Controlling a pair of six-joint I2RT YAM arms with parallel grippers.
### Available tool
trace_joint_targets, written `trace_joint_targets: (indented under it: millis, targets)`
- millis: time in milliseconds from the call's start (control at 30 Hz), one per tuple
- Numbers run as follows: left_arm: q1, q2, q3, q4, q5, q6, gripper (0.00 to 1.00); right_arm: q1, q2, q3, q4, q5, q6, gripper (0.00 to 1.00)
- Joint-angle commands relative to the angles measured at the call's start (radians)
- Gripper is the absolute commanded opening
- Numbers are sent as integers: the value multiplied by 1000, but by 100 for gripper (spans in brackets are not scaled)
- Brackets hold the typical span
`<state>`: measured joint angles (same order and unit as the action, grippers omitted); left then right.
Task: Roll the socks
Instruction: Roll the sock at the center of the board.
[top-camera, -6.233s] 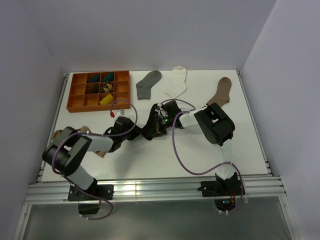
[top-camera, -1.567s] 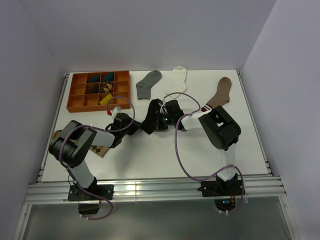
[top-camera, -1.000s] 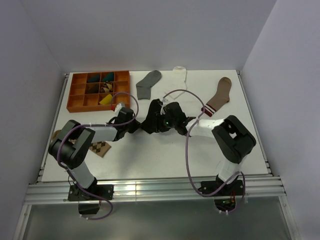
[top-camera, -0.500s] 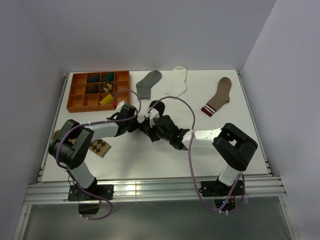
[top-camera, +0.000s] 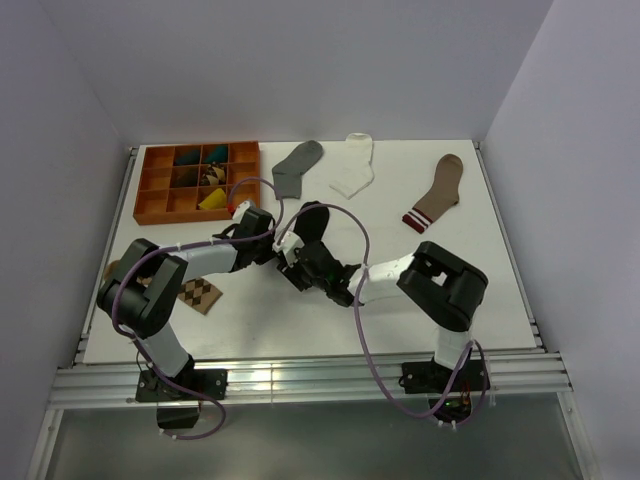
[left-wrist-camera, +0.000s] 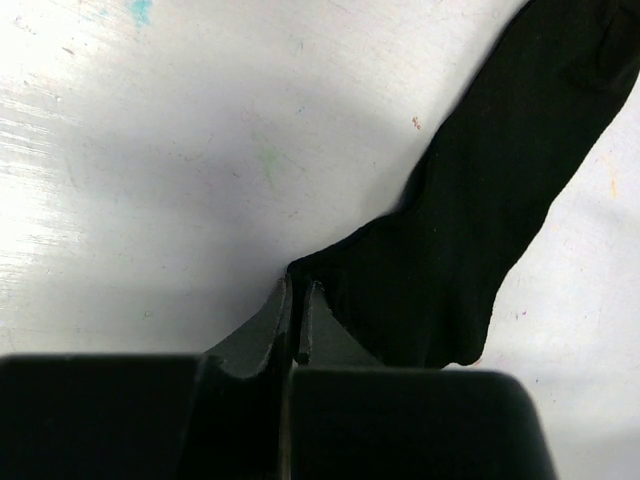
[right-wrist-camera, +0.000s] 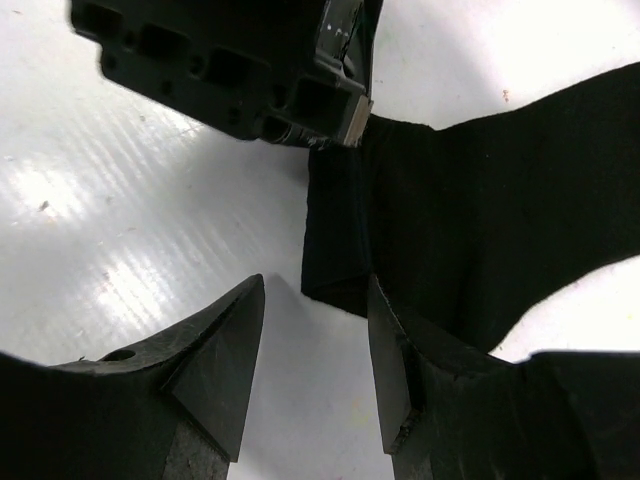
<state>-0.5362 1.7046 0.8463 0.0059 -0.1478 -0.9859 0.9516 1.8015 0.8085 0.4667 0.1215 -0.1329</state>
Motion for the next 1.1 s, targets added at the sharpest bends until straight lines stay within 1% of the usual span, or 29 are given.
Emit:
trace_joint_targets:
  millis: [0, 133, 233, 400, 700, 1067]
  targets:
    - [-4, -5, -9, -92, 7, 38, 0, 7, 30, 60, 47, 38, -31, 53]
    - [-5, -7, -12, -92, 8, 39, 0, 13, 44, 69, 55, 75, -39, 52]
    - [-5, -3, -12, -96, 11, 41, 0, 15, 15, 54, 59, 79, -34, 52]
    - [-5, 1, -4, -98, 17, 39, 0, 15, -16, 70, 27, 37, -36, 52]
    - [-5, -8, -10, -100, 16, 46, 0, 13, -8, 95, 21, 30, -13, 52]
    - [-7, -5, -10, -96, 25, 43, 0, 13, 88, 147, -22, 18, -7, 50]
